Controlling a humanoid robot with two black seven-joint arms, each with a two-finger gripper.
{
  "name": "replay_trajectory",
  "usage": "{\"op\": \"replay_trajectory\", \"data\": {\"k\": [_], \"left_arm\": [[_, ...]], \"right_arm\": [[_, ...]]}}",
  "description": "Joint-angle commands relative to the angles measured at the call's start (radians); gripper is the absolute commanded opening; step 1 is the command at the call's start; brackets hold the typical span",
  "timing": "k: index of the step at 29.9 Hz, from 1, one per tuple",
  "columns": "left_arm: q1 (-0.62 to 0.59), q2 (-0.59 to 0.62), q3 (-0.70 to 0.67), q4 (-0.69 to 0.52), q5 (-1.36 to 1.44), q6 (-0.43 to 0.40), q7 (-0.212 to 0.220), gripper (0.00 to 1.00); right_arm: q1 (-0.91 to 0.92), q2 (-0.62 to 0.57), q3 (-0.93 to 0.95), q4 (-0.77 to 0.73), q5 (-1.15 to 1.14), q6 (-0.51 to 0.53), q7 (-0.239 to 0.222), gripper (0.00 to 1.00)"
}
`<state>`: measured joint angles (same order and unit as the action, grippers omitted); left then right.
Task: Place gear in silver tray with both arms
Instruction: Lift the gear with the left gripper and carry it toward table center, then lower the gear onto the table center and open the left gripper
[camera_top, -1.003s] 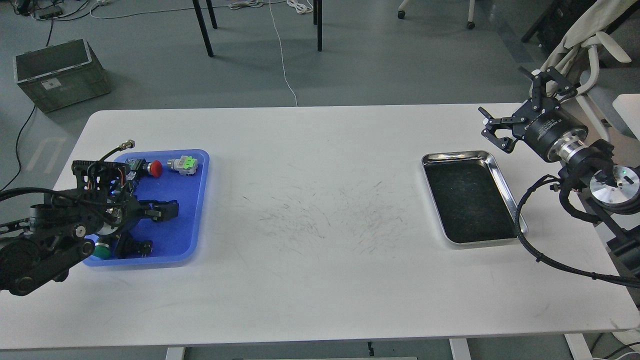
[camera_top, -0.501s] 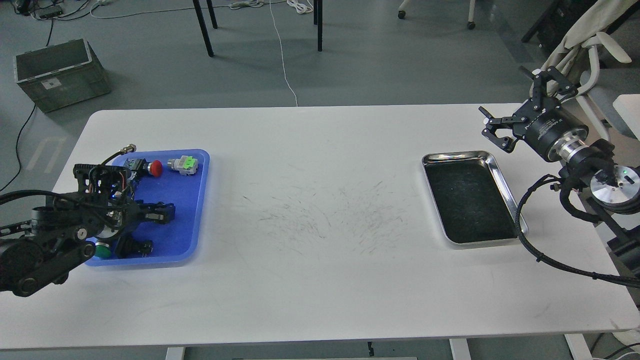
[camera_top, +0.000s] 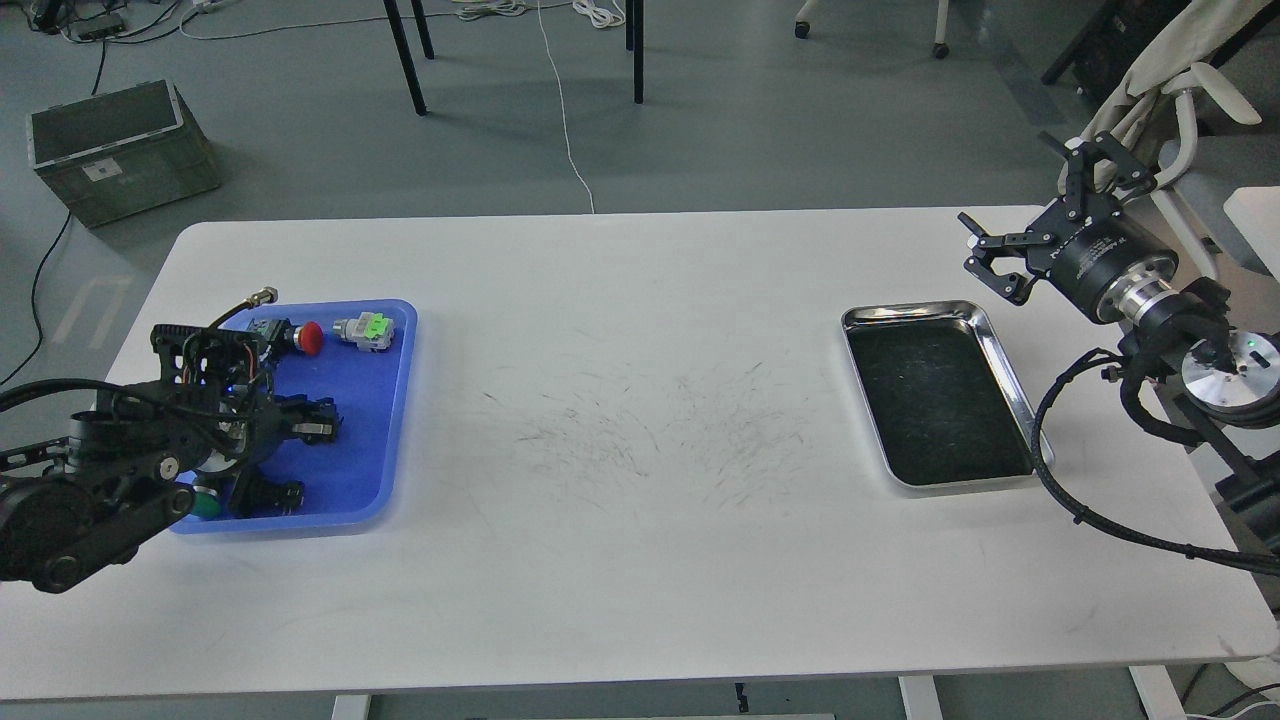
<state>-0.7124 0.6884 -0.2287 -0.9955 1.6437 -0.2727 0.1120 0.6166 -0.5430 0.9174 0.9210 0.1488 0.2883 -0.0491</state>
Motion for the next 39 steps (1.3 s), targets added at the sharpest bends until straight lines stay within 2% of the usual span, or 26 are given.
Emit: {"op": "replay_trajectory", "data": {"k": [1,6,10,14,21,26,32,39], "left_arm": [[-0.012,0.002,-0.003,-0.011,-0.005,-0.003,0.0,0.08],[-0.137,0.055,-0.004,-0.073,-0.021,-0.031,-0.002,0.08],[-0.234,0.115,-0.015,-0.198,-0.044,-0.088,0.012,0.08],[-0.343,0.106,-0.017,-0.314,-0.082,-0.091,0.032,0.09],[-0.357,-0.159,-0.001,-0.316,-0.023,-0.04,0.067,0.09],[-0.337,-0.416,0.031,-0.209,0.077,-0.037,0.071,0.09],[-0.314,-0.667,0.062,-0.052,0.08,-0.003,0.067,0.09],[-0.286,-0.688,0.062,0.021,0.084,0.004,0.069,0.09]], "right_arm": [[0.0,0.002,-0.003,-0.001,0.0,0.0,0.0,0.99],[0.002,0.005,-0.003,-0.001,0.0,0.0,0.0,0.99],[0.008,0.006,-0.002,-0.001,0.0,0.0,-0.002,0.99],[0.008,0.006,0.0,-0.005,0.0,0.0,-0.002,0.99],[0.014,0.0,-0.002,-0.022,-0.002,-0.001,-0.002,0.99],[0.028,0.0,-0.003,-0.088,-0.037,-0.001,-0.002,0.99],[0.029,0.0,-0.015,-0.088,-0.043,-0.001,-0.003,0.99],[0.028,0.0,-0.014,-0.082,-0.041,-0.004,-0.003,0.99]]}}
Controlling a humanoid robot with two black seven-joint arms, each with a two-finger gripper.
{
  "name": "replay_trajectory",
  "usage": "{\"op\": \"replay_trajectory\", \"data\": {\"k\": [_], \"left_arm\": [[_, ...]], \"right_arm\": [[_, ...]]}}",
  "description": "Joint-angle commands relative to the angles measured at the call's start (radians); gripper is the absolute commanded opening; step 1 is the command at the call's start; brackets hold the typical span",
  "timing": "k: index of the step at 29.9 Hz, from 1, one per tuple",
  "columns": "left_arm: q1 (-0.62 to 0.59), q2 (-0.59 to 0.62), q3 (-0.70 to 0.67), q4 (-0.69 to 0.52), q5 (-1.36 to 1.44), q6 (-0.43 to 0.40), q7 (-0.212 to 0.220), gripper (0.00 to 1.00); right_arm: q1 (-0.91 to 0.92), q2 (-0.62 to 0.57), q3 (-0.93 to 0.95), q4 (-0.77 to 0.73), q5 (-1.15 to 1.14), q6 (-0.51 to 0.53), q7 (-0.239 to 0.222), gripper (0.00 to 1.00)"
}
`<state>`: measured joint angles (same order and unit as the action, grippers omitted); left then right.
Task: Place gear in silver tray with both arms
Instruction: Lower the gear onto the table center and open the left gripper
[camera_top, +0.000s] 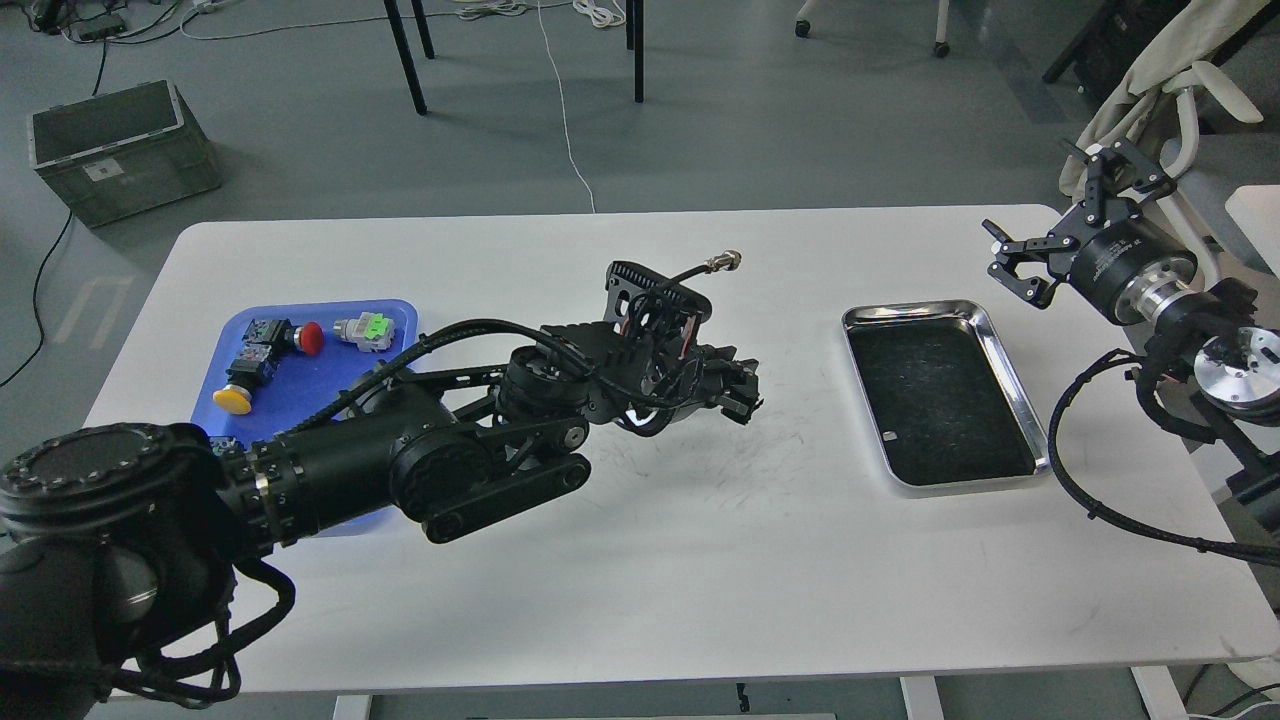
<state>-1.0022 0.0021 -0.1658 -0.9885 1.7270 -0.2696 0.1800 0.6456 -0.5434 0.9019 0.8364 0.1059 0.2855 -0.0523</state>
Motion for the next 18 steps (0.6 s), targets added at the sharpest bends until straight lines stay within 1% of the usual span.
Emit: {"op": "replay_trajectory", "data": {"k": [1,5,9,18], "left_arm": [[0.002,-0.002,-0.003,0.022,0.0,0.001,0.001,0.09],[0.005,-0.002,0.018,0.014,0.002,0.006,0.003,0.1],[0.01,-0.002,0.035,0.019,-0.001,0.033,0.001,0.1],[0.097,-0.002,0.038,0.013,0.0,0.036,-0.001,0.11]], "right_arm": [[-0.001,0.0,0.003,0.004,0.001,-0.002,0.0,0.99],[-0.001,0.0,0.009,0.006,0.001,-0.002,0.0,0.99],[-0.001,0.0,0.012,0.006,0.001,-0.002,0.002,0.99],[-0.001,-0.007,0.015,0.013,0.003,0.001,0.002,0.99]]}}
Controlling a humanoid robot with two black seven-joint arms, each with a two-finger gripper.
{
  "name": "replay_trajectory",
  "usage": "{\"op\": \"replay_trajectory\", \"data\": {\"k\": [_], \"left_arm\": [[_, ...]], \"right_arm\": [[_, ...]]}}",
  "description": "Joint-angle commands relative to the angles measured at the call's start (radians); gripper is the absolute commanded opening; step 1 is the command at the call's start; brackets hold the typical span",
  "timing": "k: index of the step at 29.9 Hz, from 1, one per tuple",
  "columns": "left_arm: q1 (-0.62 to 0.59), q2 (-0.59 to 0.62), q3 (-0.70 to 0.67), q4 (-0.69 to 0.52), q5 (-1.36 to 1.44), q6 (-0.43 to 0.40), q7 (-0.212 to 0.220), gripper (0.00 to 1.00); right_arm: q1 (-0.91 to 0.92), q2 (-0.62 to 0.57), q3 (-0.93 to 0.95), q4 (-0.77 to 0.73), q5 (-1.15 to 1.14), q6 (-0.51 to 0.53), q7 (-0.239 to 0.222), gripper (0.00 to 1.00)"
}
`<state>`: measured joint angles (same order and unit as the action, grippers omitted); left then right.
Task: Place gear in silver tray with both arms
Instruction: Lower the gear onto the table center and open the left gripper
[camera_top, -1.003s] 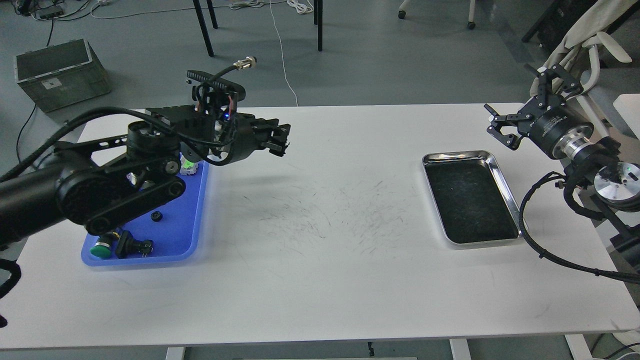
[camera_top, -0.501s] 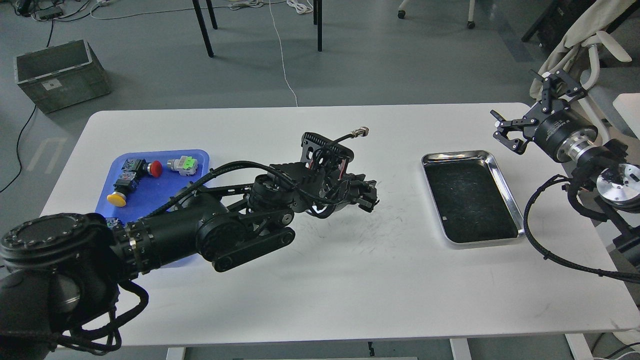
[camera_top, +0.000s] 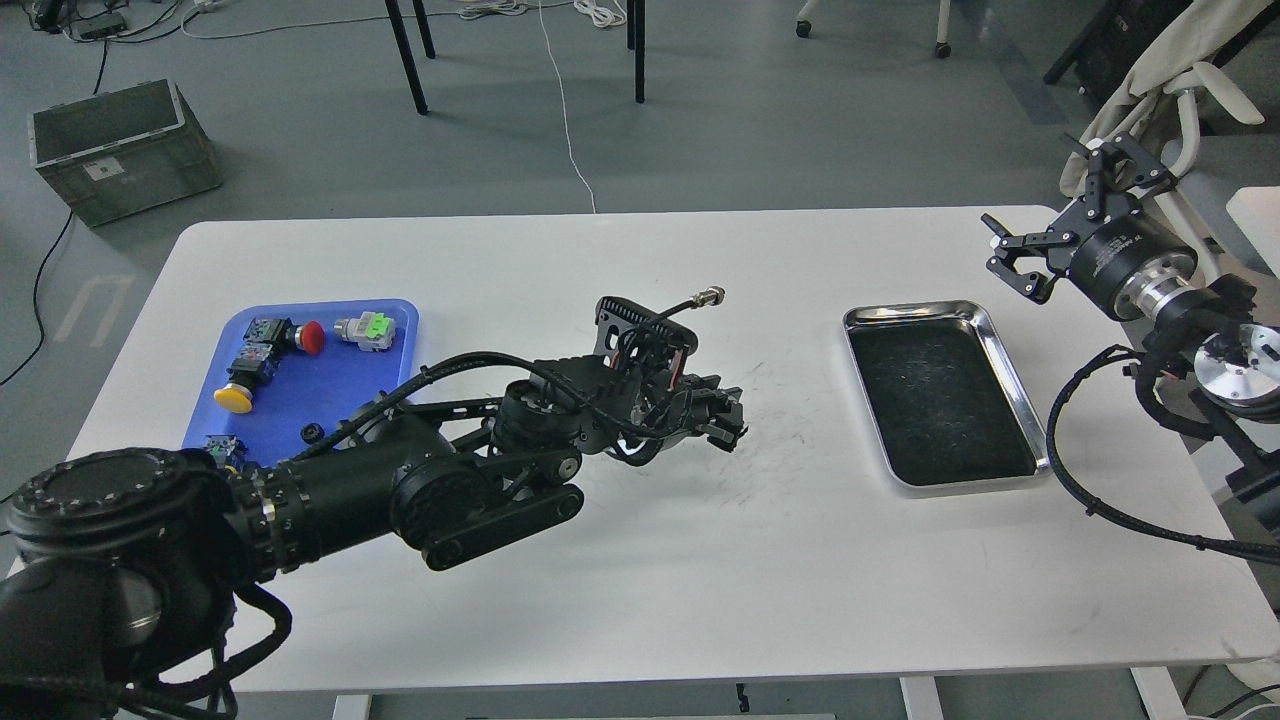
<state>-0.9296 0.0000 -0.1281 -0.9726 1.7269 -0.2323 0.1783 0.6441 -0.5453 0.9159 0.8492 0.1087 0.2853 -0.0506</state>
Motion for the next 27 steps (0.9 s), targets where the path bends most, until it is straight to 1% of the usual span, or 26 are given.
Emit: {"op": "replay_trajectory", "data": {"k": [1,7,11,15,19,20,22,24,26,27], "left_arm": [[0.032,0.0,0.002,-0.005,0.0,-0.001,0.001,0.11],[0.049,0.0,0.002,-0.011,0.0,-0.001,0.0,0.12],[0.058,0.0,0.002,-0.044,-0.001,-0.007,0.004,0.14],[0.066,0.0,0.002,-0.057,0.0,-0.009,0.004,0.19],[0.066,0.0,0.004,-0.058,0.0,-0.007,0.004,0.27],[0.066,0.0,0.004,-0.058,-0.001,-0.007,0.004,0.3],[0.066,0.0,0.004,-0.06,-0.003,-0.004,0.004,0.41],[0.066,0.0,0.002,-0.061,-0.007,-0.001,0.004,0.47],[0.066,0.0,0.002,-0.063,-0.013,0.002,0.004,0.62],[0.069,0.0,0.002,-0.063,-0.015,0.004,0.003,0.74]], "right_arm": [[-0.001,-0.01,0.0,0.001,0.0,0.002,0.0,0.99],[-0.004,-0.012,0.001,0.001,0.0,0.003,0.0,0.99],[-0.008,-0.008,-0.003,-0.002,0.0,0.003,0.0,0.99],[-0.009,-0.004,-0.005,-0.002,0.0,0.003,0.0,0.99],[-0.009,-0.004,0.0,-0.002,0.0,0.003,0.001,0.99],[-0.009,-0.004,0.003,-0.002,0.0,0.003,0.001,0.99],[-0.009,-0.002,0.006,-0.002,0.0,0.006,0.001,0.99],[-0.008,-0.001,0.006,-0.004,0.0,0.008,0.003,0.99],[-0.008,-0.001,0.004,-0.004,0.0,0.011,0.003,0.99],[-0.006,-0.002,0.004,-0.004,0.0,0.011,0.003,0.99]]}}
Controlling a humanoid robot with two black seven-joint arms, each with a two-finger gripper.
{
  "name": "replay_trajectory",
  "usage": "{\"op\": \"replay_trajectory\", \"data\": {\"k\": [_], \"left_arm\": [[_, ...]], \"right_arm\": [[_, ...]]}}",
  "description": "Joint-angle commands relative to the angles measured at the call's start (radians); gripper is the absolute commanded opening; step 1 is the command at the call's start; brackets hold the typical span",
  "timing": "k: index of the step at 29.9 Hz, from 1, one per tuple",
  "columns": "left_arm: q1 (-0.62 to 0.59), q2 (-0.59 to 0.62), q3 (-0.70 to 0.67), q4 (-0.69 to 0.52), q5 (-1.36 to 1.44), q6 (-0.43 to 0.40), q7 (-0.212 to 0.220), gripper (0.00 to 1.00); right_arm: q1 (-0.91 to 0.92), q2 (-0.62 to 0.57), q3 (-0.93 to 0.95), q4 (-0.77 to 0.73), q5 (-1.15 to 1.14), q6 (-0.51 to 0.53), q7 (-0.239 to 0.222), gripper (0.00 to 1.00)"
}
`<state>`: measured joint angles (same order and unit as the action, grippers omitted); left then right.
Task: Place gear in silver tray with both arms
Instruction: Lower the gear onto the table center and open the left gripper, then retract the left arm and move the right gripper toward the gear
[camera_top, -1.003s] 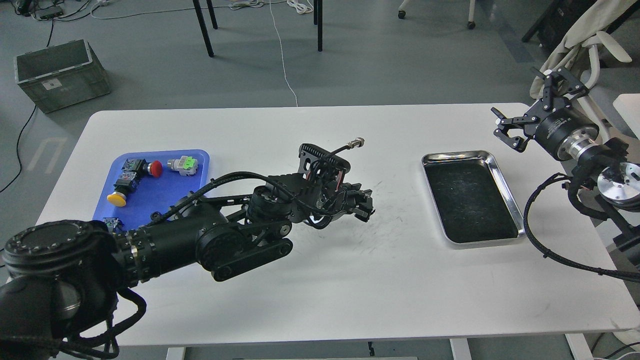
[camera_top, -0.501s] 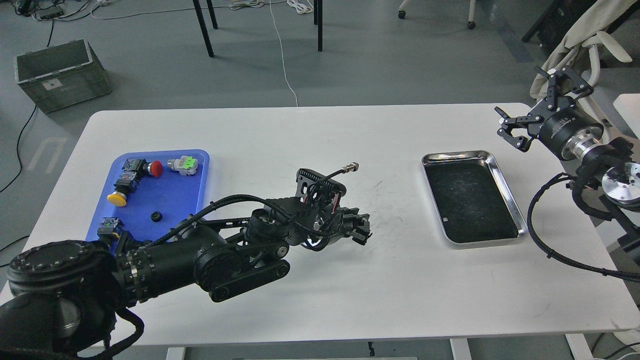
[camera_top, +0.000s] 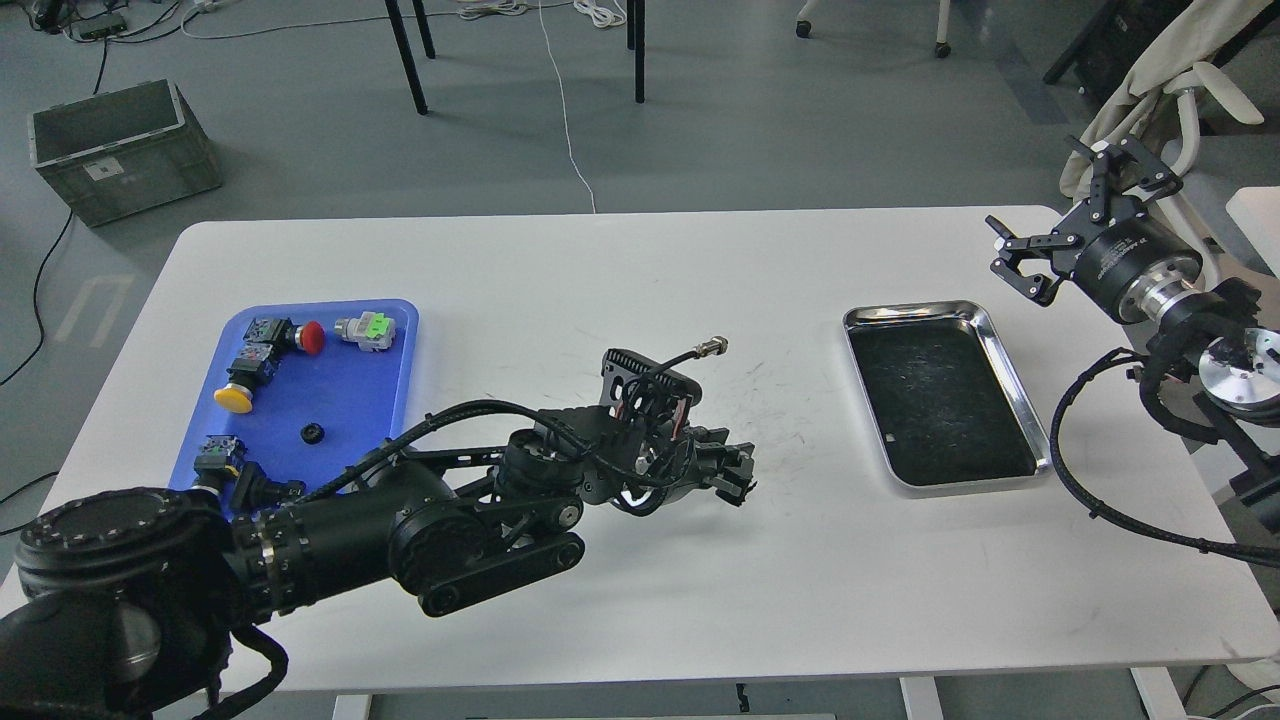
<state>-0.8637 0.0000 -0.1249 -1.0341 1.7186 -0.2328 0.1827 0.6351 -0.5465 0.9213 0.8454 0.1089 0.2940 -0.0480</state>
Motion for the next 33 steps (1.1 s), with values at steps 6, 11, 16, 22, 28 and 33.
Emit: {"op": "replay_trajectory", "data": {"k": [6,11,16,22,28,33], "left_arm": [[-0.003,0.0,-0.012,0.002,-0.14,0.024,-0.002,0.98],[-0.04,0.0,-0.133,0.011,-0.249,0.082,-0.002,0.98],[-0.051,0.021,-0.274,-0.003,-0.301,0.115,0.0,0.98],[-0.046,0.222,-0.366,-0.049,-0.381,0.182,-0.003,0.98],[-0.015,0.399,-0.409,-0.104,-0.586,0.288,-0.009,0.98],[0.034,0.517,-0.495,-0.106,-0.825,0.385,-0.044,0.98]], "right_arm": [[0.011,-0.006,-0.002,-0.002,0.0,0.002,-0.001,0.99],[0.026,-0.009,-0.001,0.004,0.0,0.005,-0.003,0.99],[0.06,-0.021,-0.004,0.029,0.0,0.005,-0.012,0.99],[0.093,-0.039,-0.016,0.095,-0.023,-0.004,-0.013,0.99],[0.109,-0.049,-0.019,0.168,-0.262,-0.009,-0.012,0.99],[0.107,-0.038,-0.019,0.289,-0.523,-0.038,-0.013,0.99]]}}
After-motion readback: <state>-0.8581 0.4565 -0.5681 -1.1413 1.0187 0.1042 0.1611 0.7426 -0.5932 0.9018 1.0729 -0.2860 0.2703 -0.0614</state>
